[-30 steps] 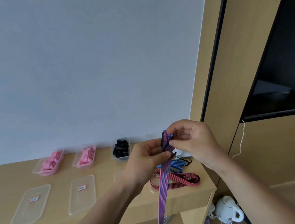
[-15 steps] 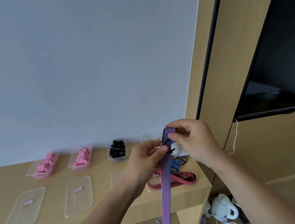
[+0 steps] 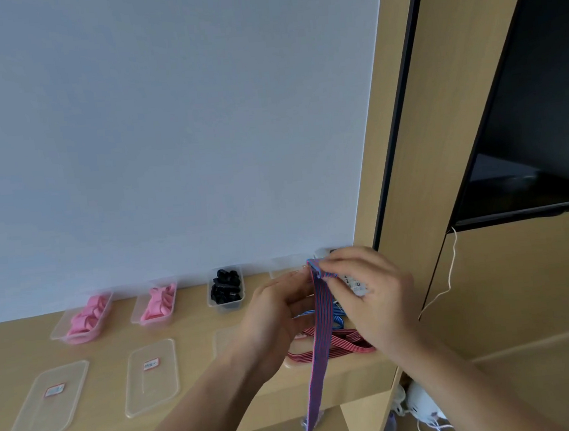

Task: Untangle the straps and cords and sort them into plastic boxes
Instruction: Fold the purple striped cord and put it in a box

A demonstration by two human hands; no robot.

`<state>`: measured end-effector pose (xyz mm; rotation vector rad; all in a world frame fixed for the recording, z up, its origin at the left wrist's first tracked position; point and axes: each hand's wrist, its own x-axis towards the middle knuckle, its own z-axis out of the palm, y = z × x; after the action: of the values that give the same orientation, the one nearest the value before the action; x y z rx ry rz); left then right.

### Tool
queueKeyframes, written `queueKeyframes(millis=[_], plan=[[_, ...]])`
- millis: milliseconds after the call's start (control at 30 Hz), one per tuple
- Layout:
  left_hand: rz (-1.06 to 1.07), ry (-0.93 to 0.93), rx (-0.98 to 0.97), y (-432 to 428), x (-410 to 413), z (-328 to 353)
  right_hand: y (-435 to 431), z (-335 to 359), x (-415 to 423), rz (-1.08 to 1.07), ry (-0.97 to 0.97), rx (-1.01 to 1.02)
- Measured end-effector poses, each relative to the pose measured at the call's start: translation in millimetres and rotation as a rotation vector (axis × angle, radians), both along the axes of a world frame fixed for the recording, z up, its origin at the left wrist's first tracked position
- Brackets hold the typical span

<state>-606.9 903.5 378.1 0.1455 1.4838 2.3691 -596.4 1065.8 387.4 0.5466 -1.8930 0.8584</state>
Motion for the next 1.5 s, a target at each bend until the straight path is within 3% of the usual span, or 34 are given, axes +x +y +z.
queueKeyframes(millis=[400, 533, 633, 733, 800, 967, 1200, 1367, 1500], plan=[[0.038, 0.117, -0.045, -3, -1, 7, 2, -27, 9, 0.049, 0.052, 0.198], [0.077, 0.186, -0.143, -2, 3, 7, 5, -13, 12, 0.068, -0.032, 0.099], [0.103, 0.238, -0.205, 1, 6, 8, 7, 5, 10, 0.020, -0.294, -0.064], [0.105, 0.260, -0.236, 3, 7, 10, 11, 23, 2, 0.242, -0.741, -0.169], [0.103, 0.250, -0.222, 5, 8, 10, 14, 30, -1, 0.317, -0.814, -0.210], [0.084, 0.131, -0.057, 11, 13, 8, 14, 36, -1, 0.305, -0.763, -0.315], [0.041, 0.013, -0.244, 13, 23, 2, 13, 26, 1, 0.266, -0.737, -0.370], [0.000, -0.064, -0.256, 12, 22, 0, 14, 18, 7, 0.218, -0.542, -0.257], [0.002, -0.085, -0.143, 10, 17, 4, 12, 8, 14, 0.152, -0.253, -0.085]])
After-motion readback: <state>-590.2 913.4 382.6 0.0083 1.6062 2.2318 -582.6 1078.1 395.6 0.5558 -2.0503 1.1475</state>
